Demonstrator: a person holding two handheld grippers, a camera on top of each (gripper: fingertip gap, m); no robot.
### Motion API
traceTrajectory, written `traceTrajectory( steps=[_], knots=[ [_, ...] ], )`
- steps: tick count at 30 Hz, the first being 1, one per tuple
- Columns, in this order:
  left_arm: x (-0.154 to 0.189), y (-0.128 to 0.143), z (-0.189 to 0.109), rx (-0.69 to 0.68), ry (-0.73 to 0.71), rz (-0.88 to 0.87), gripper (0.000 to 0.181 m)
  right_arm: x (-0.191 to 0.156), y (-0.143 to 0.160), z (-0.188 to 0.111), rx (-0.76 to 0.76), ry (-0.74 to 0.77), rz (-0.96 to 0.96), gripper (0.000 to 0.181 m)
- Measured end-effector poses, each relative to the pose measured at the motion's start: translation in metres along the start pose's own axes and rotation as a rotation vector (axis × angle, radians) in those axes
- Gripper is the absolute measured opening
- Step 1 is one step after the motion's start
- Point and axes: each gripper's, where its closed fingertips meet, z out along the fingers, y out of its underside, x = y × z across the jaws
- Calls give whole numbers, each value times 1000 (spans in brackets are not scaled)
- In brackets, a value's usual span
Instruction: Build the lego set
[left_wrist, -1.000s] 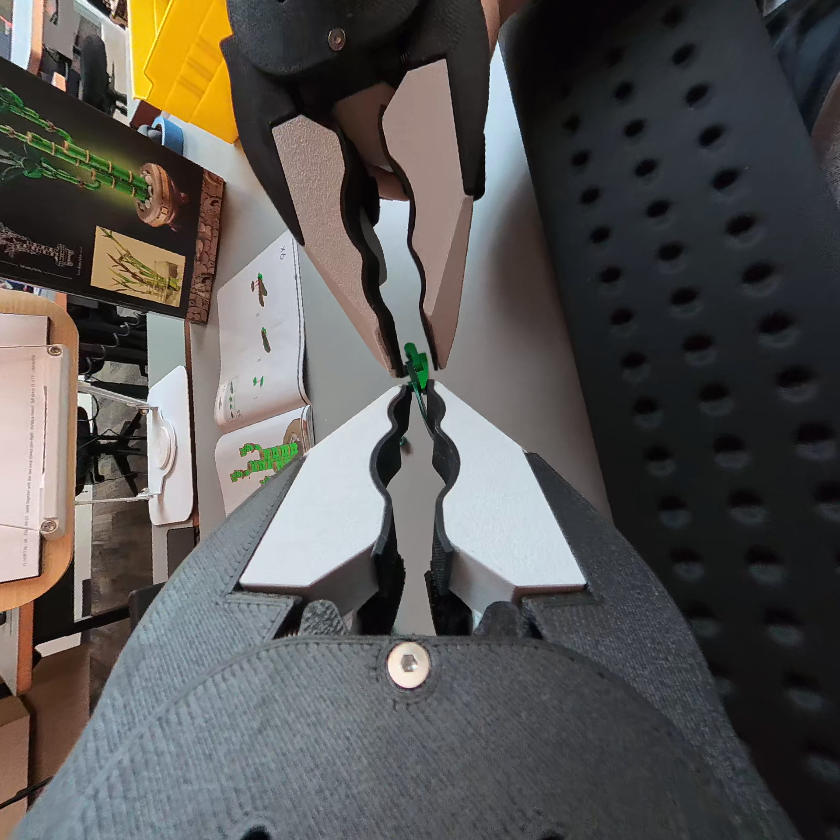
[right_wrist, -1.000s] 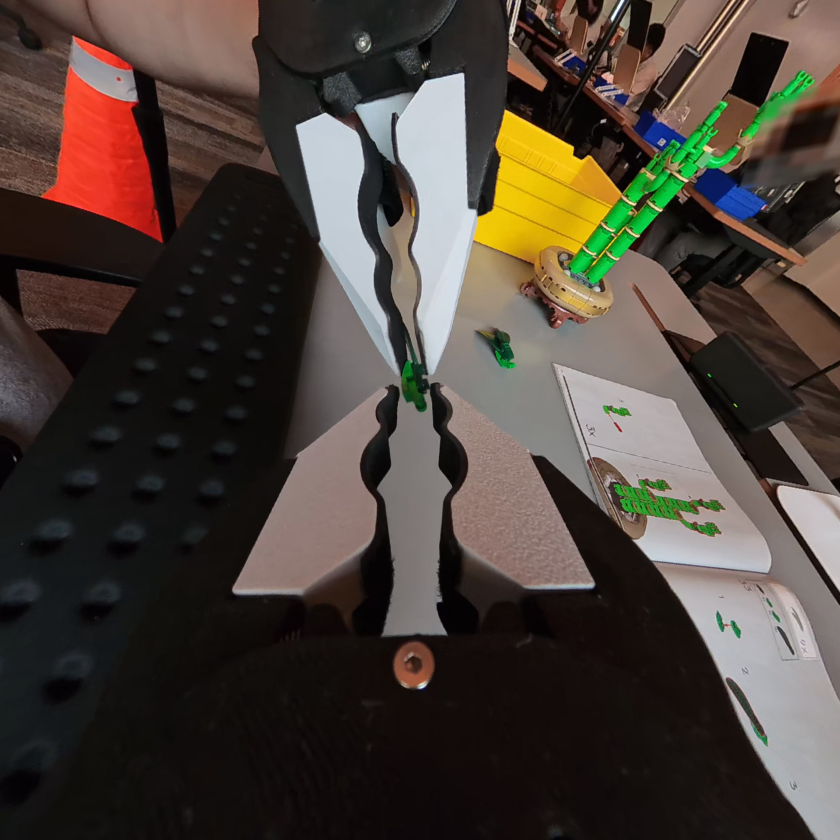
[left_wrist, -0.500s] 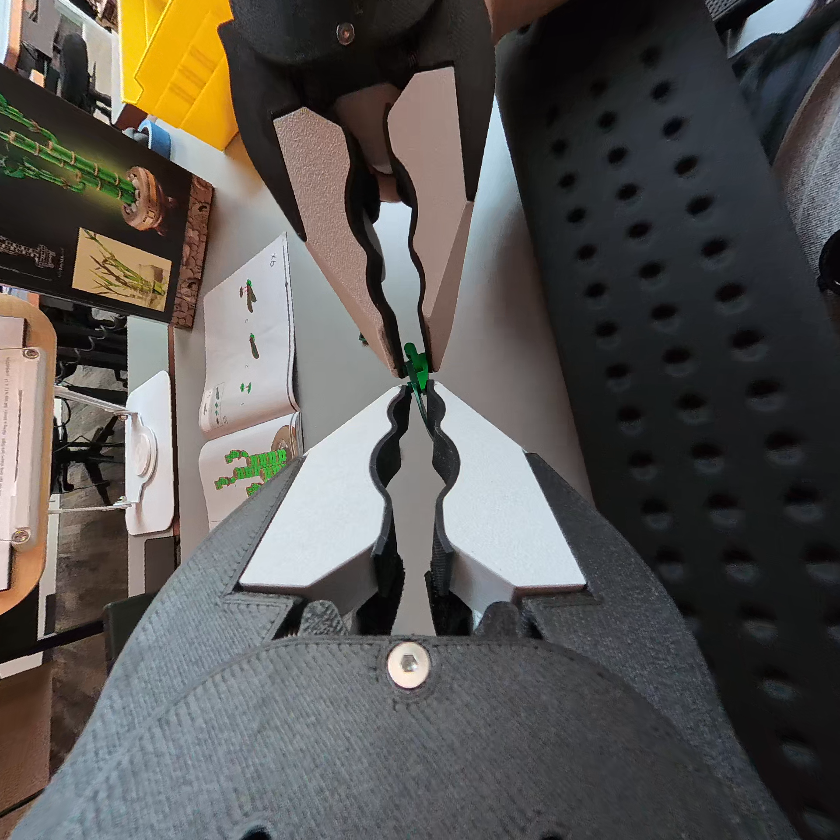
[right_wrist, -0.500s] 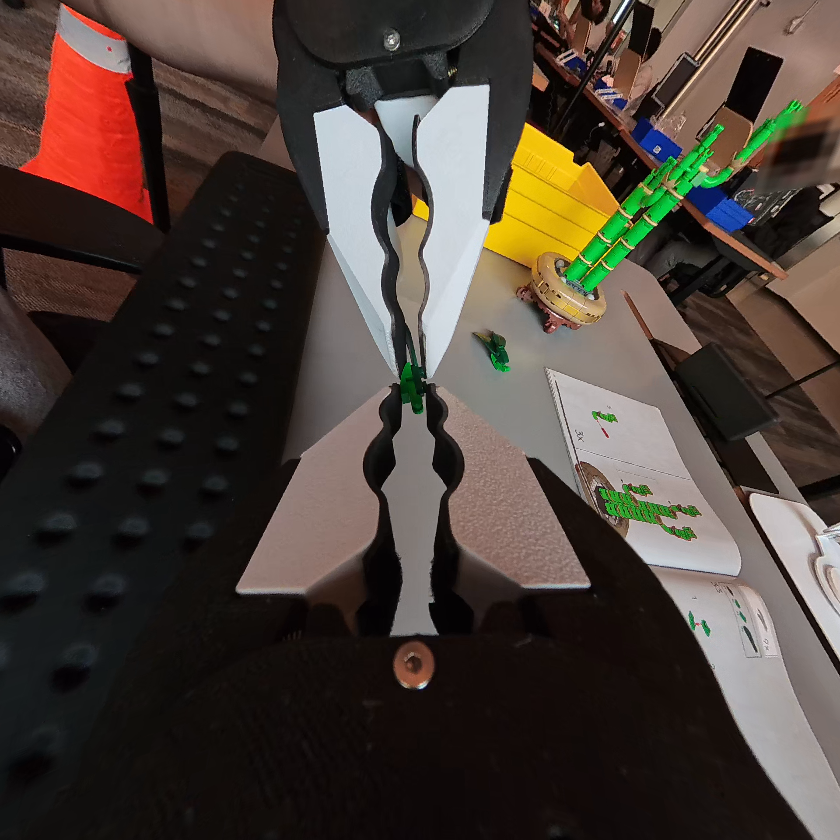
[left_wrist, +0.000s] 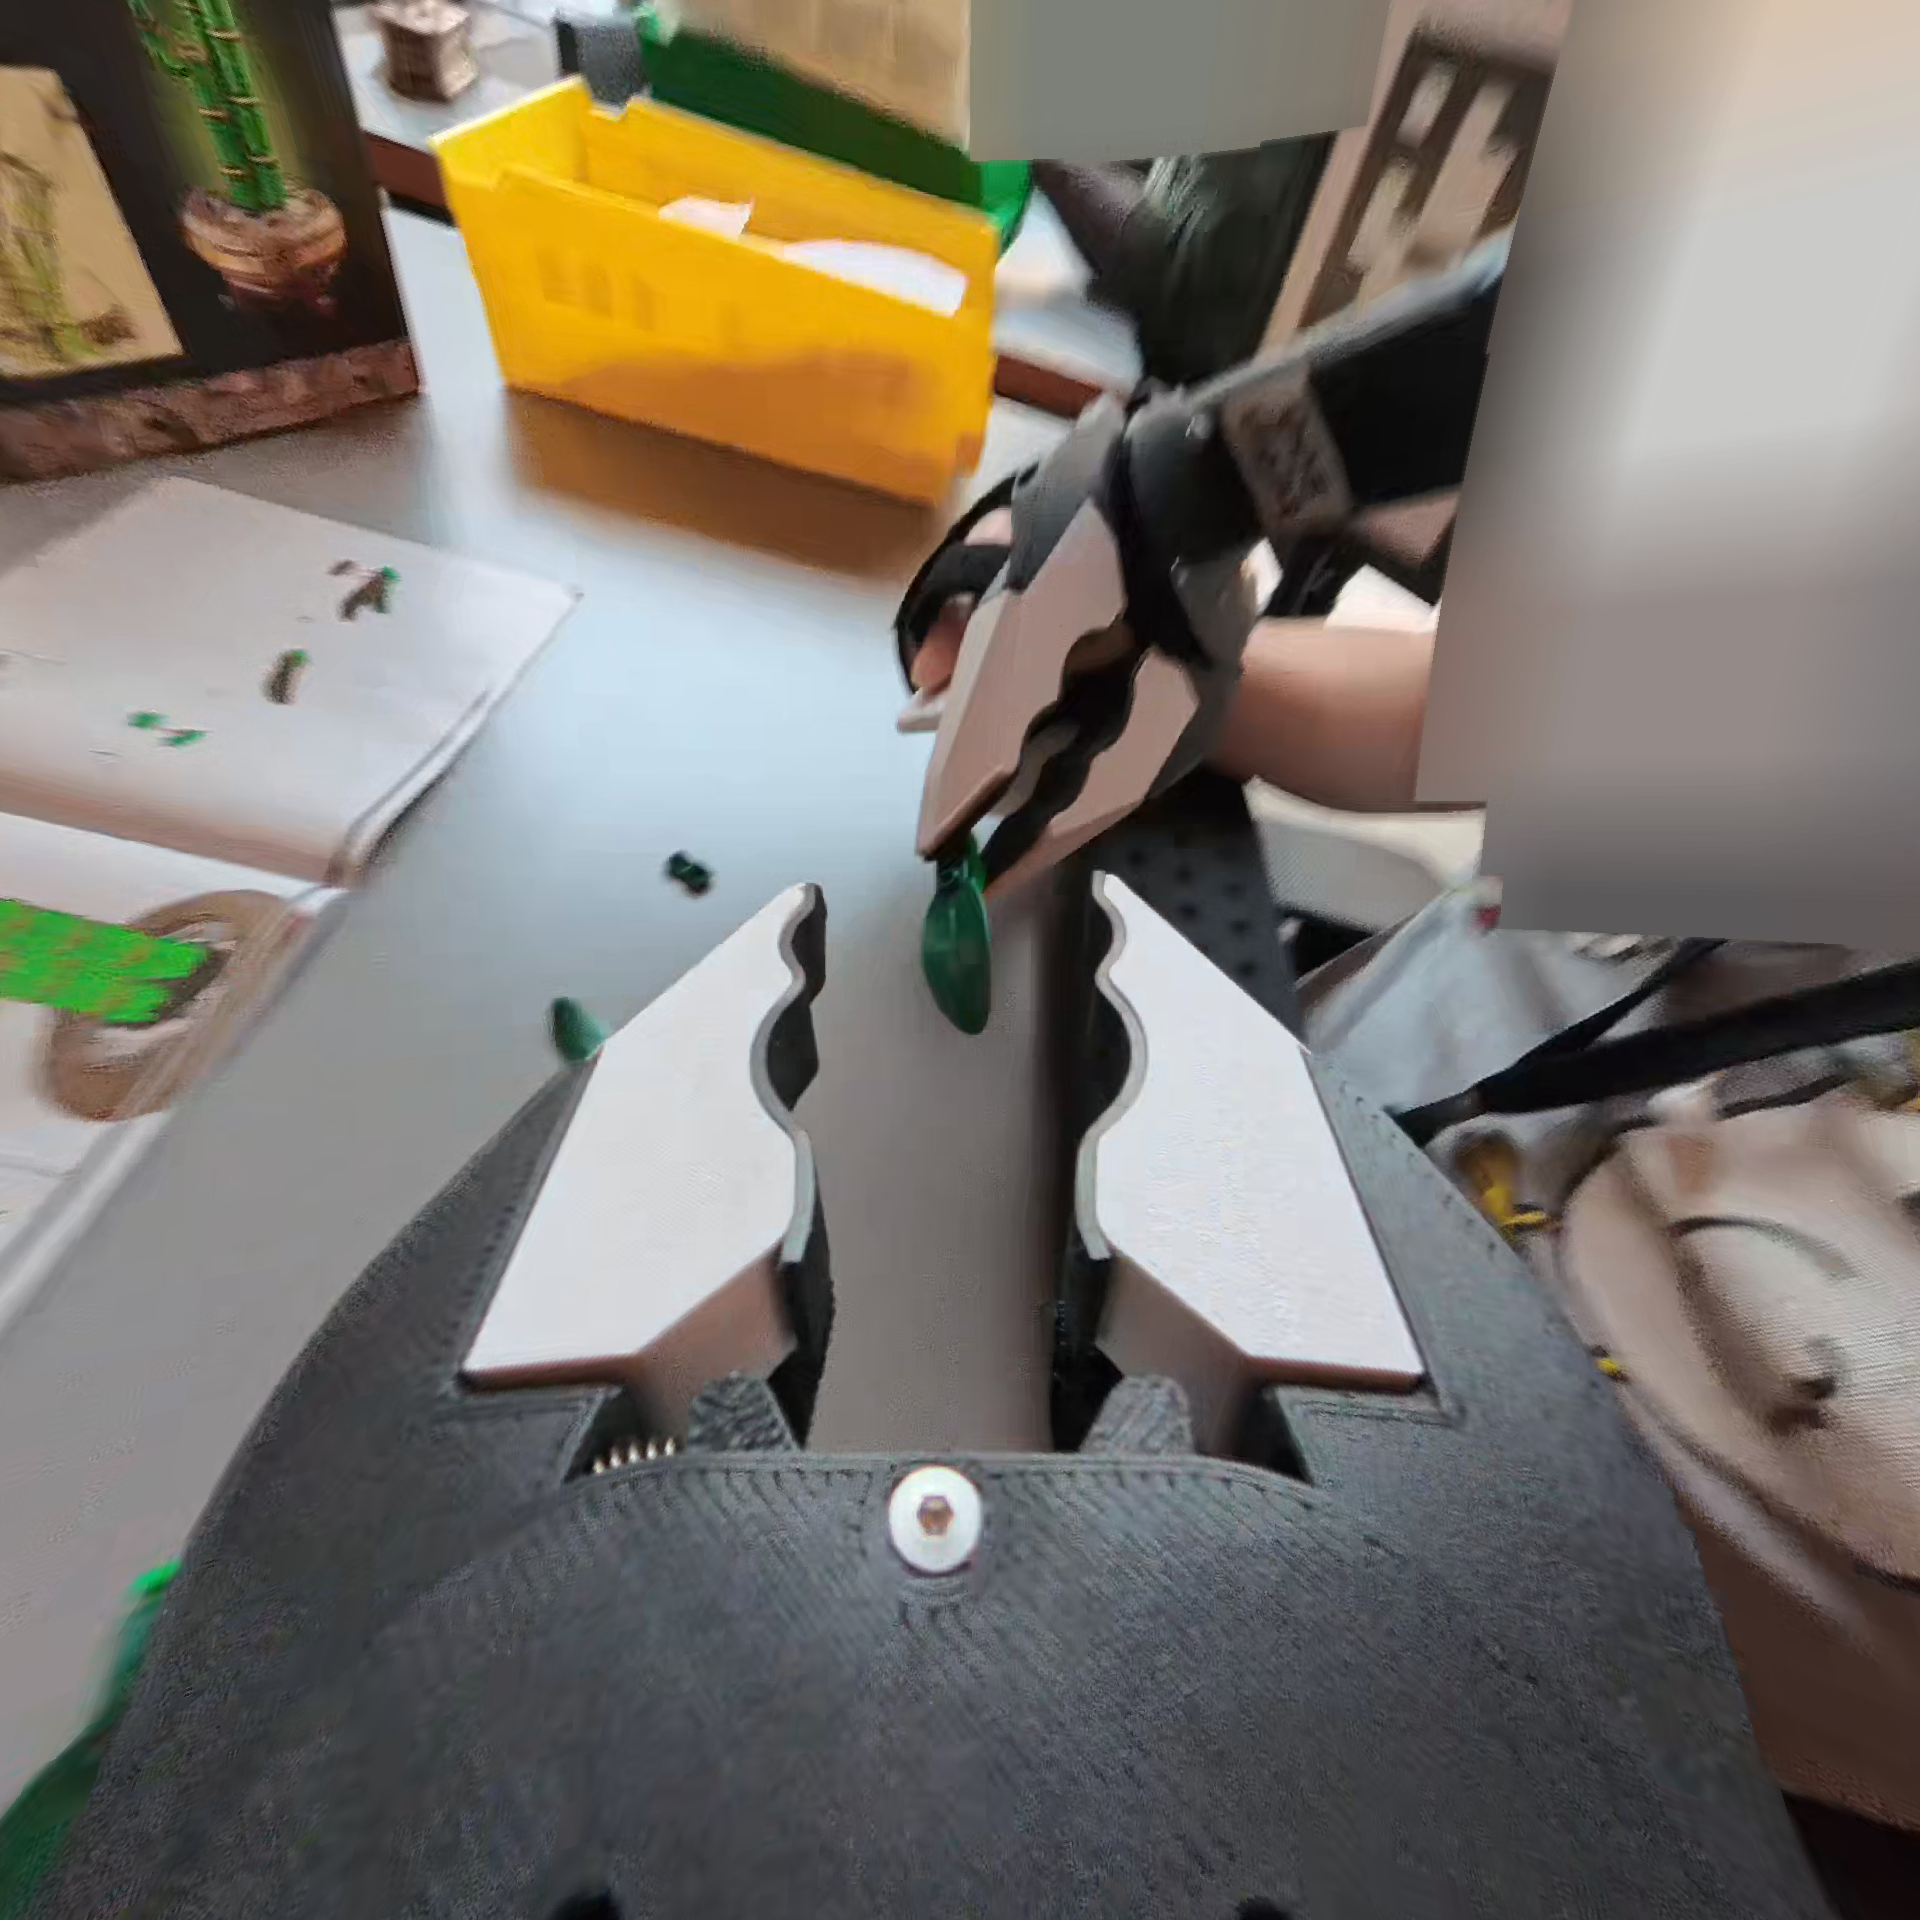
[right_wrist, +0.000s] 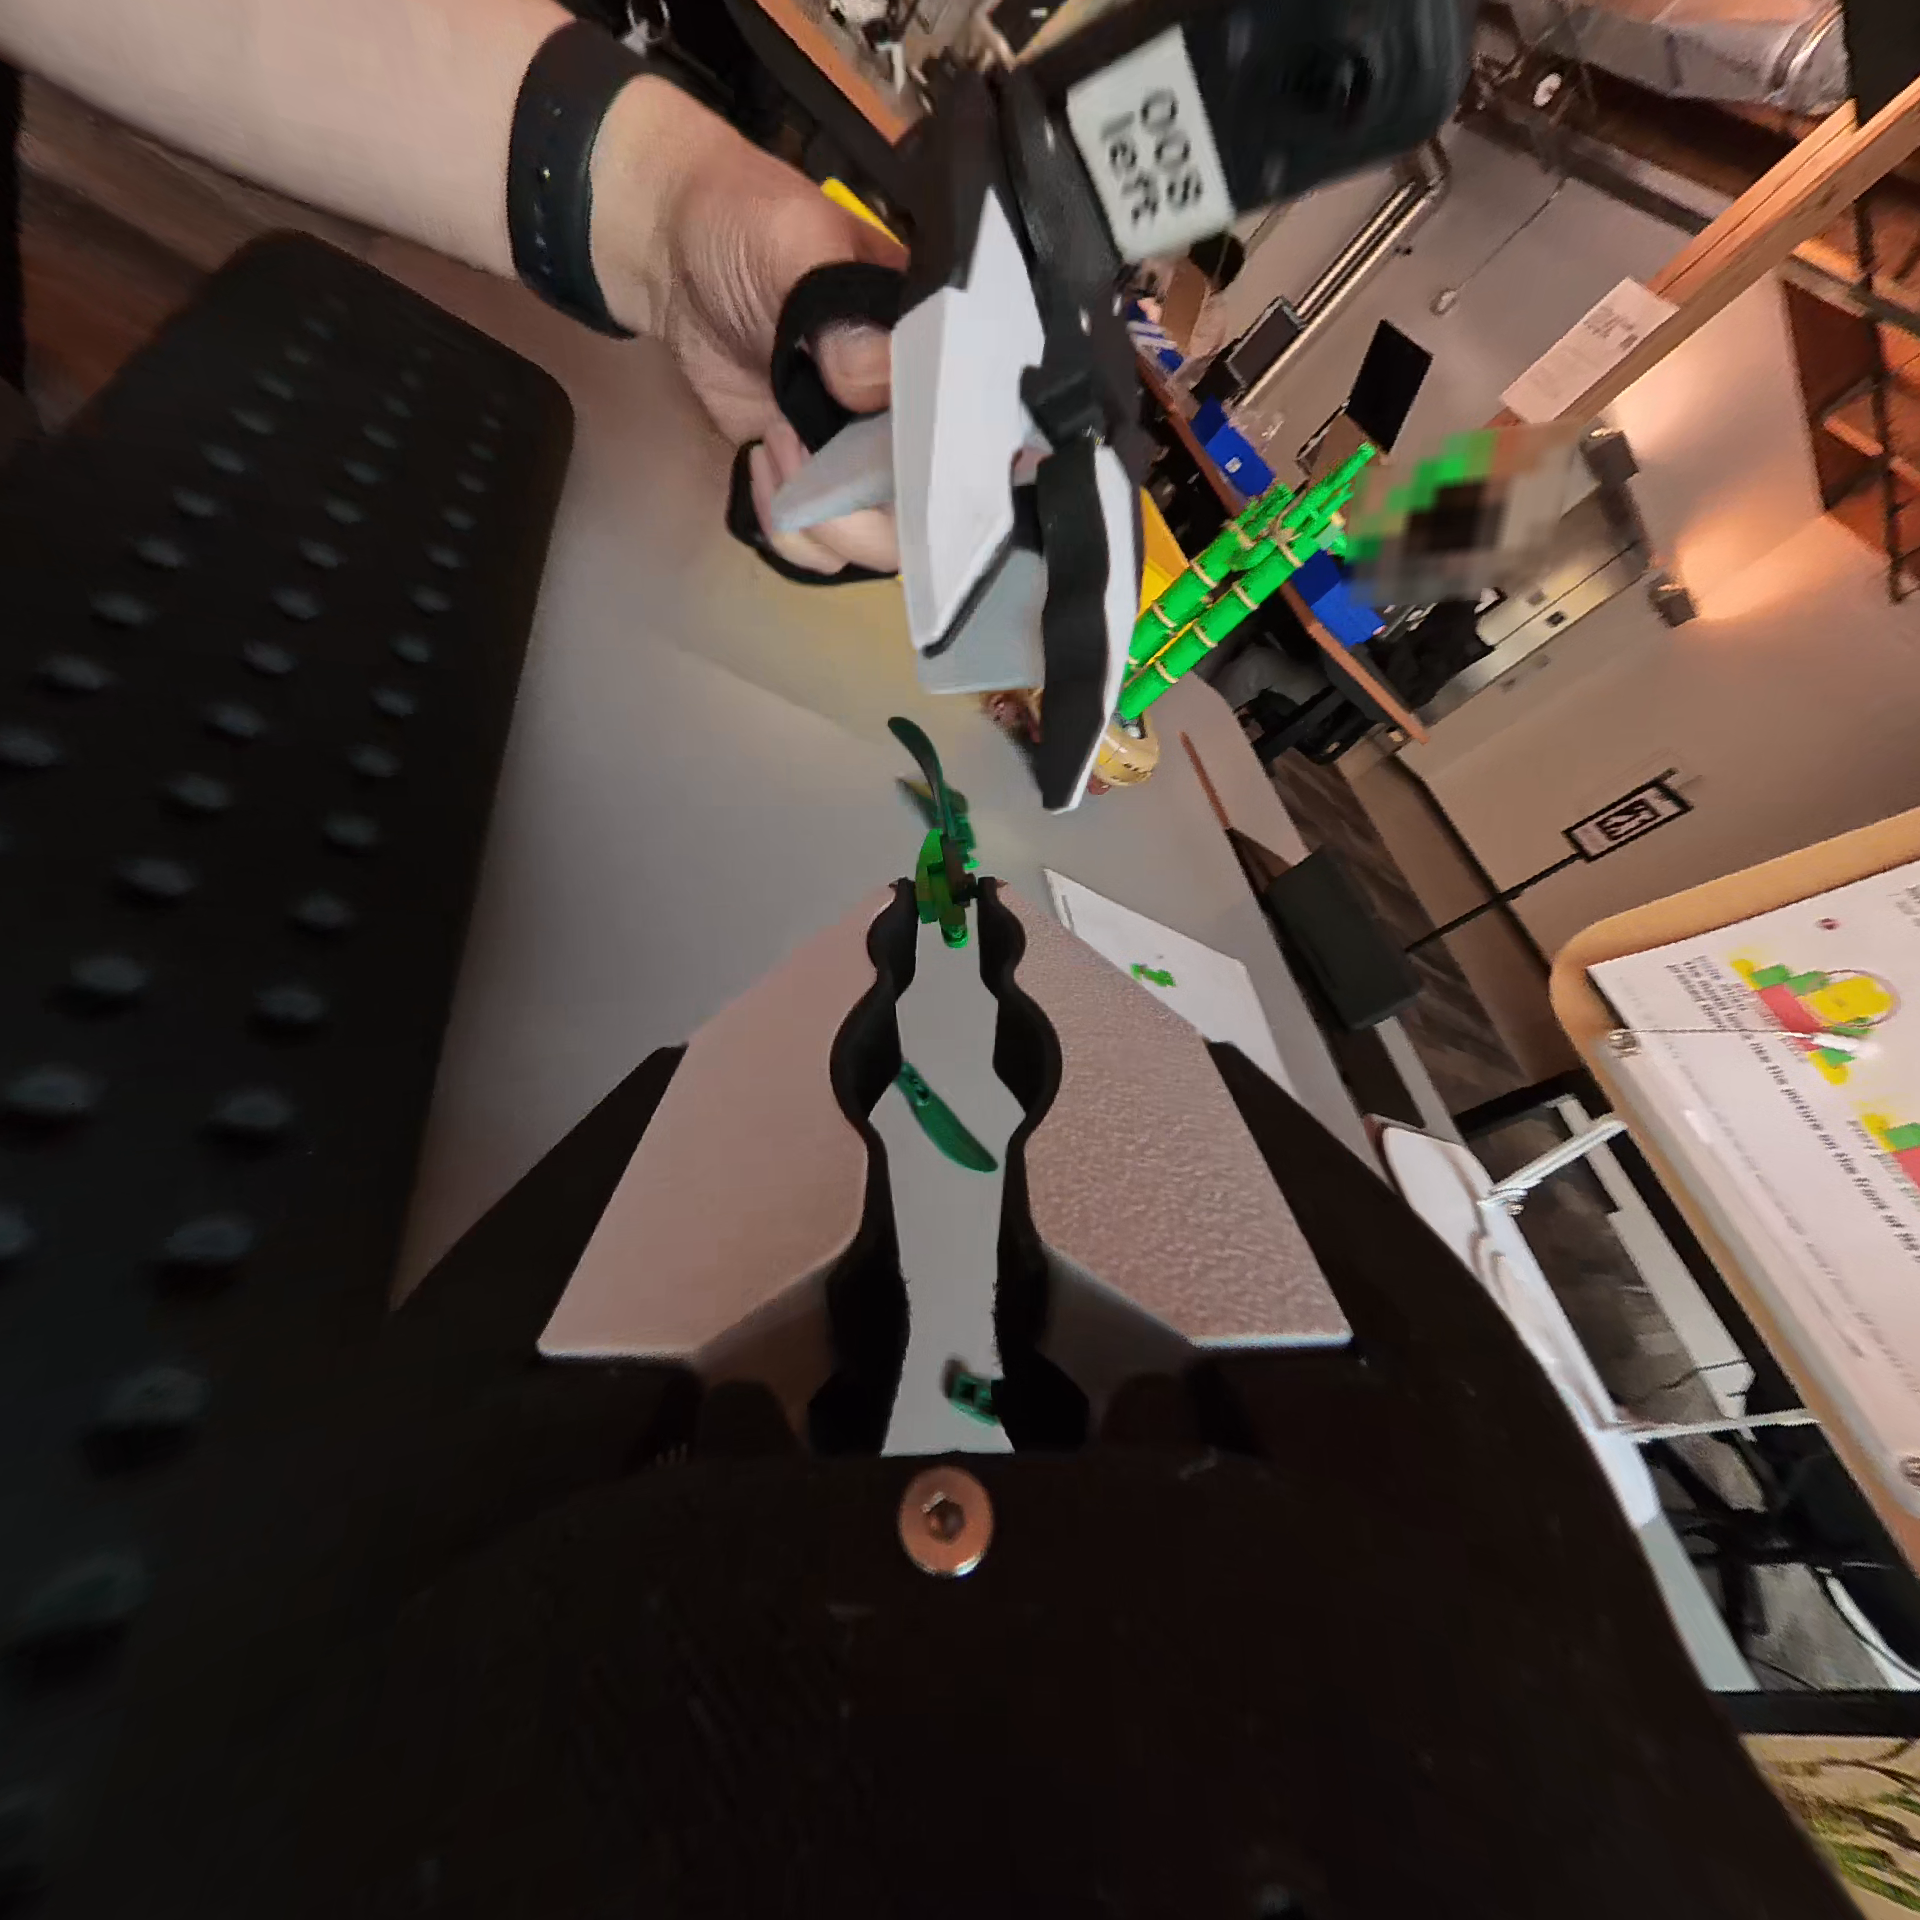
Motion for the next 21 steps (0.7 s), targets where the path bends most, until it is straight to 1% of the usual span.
traceTrajectory(
  steps=[1, 2, 4, 6, 9, 12, 14, 18, 21],
  knots=[
    [0, -4, 1, 42, 45, -57, 45, 3, -1, -1, 1, 25, -20, 10],
    [-3, -5, 3, 63, 59, -78, 41, 5, -1, -1, -1, 46, -40, 10],
    [-8, -5, 11, 73, 57, -82, 40, 8, -1, -2, -5, 74, -71, 10],
    [-8, -3, 21, 44, 87, -88, 38, 10, 0, -2, -12, 96, -93, 10],
    [-6, 7, 33, -40, 151, -113, 31, 16, 5, -3, -44, 132, -125, 10],
    [-11, 4, 36, -25, 148, -99, 14, 16, 7, -2, -56, 138, -140, 10],
    [-13, 4, 36, -28, 156, -105, 14, 16, 8, -1, -60, 141, -149, 10],
    [-19, 14, 37, -68, 95, -45, 14, 10, 18, 4, -102, 117, -167, 11],
    [-19, 17, 35, -60, 96, -48, 14, 8, 18, 7, -102, 111, -157, 11]
  ],
)
